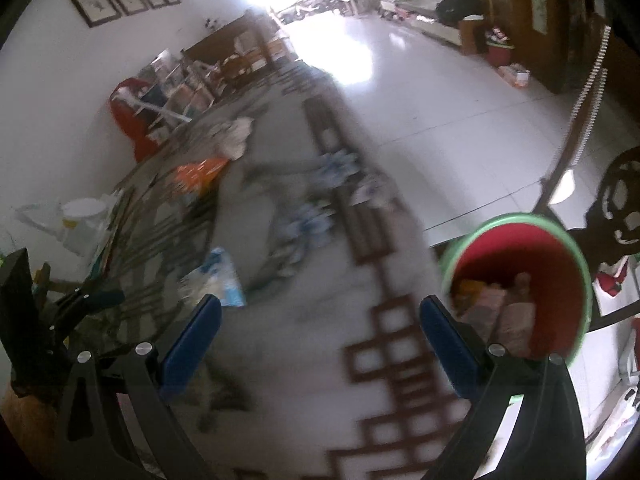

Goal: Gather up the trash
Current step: 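Move both tools back over the table toward the wrappers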

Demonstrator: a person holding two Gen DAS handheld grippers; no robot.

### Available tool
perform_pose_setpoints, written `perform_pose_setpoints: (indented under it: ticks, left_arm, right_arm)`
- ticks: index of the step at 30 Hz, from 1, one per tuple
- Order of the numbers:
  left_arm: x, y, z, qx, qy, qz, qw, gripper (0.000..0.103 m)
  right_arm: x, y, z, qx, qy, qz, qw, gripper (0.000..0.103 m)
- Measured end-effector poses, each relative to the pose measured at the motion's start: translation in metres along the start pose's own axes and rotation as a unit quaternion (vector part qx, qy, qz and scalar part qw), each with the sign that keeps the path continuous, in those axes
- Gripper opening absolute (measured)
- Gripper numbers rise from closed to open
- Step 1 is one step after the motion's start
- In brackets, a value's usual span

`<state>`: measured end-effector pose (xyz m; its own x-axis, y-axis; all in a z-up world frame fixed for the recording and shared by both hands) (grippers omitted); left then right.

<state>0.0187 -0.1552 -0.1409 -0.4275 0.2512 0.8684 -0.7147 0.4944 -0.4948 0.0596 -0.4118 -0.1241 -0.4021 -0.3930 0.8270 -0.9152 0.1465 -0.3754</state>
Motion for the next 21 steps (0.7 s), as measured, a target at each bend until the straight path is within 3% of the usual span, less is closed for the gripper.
perform_pose_setpoints:
  ticks: [4, 9, 12, 15, 17, 19, 21]
  left_arm:
    - [0.012, 0.048, -0.007, -0.081, 0.012, -0.04, 0.9959, 0.088]
    - [0.014, 0.105, 0.006, -0.208, 0.017, -0.086, 0.9742, 0.089]
    - [0.007, 0.126, 0.003, -0.231, 0.018, -0.104, 0.9673, 0.089]
    - [0.001, 0.135, -0.005, -0.213, 0.034, -0.109, 0.9704, 0.089]
    - [-0.003, 0.138, -0.008, -0.202, 0.04, -0.112, 0.9721, 0.082]
    - [-0.007, 0.142, -0.012, -0.193, 0.037, -0.117, 0.9734, 0.052]
    - [-0.013, 0.145, -0.016, -0.18, 0.037, -0.128, 0.9746, 0.034]
  right_arm:
    - [-0.019, 0.017, -0.037, 0.016, -0.006, -0.019, 1.0, 0.095]
    - [-0.039, 0.037, -0.076, 0.016, -0.021, -0.036, 0.999, 0.095]
    - [-0.046, 0.05, -0.097, 0.026, -0.021, -0.042, 0.999, 0.095]
    - [-0.047, 0.06, -0.112, 0.039, -0.012, -0.043, 0.998, 0.095]
    - [-0.048, 0.064, -0.118, 0.04, -0.007, -0.043, 0.998, 0.095]
    - [-0.047, 0.066, -0.12, 0.038, -0.005, -0.044, 0.998, 0.095]
    - [-0.048, 0.067, -0.121, 0.036, 0.0, -0.046, 0.998, 0.095]
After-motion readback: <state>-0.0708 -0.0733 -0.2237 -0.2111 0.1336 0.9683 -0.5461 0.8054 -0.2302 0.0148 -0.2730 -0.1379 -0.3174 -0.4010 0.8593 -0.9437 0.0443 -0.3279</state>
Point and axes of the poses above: each gripper's, at about its wrist camera, not at the fingertips, and x roughly against the way its jaws point, z to its right, y to its underside, the point moved 2 cm from there along -x, roughly the way its jaws point, and after that the axes turned 9 degrees about -x, right-handed, at the moved point
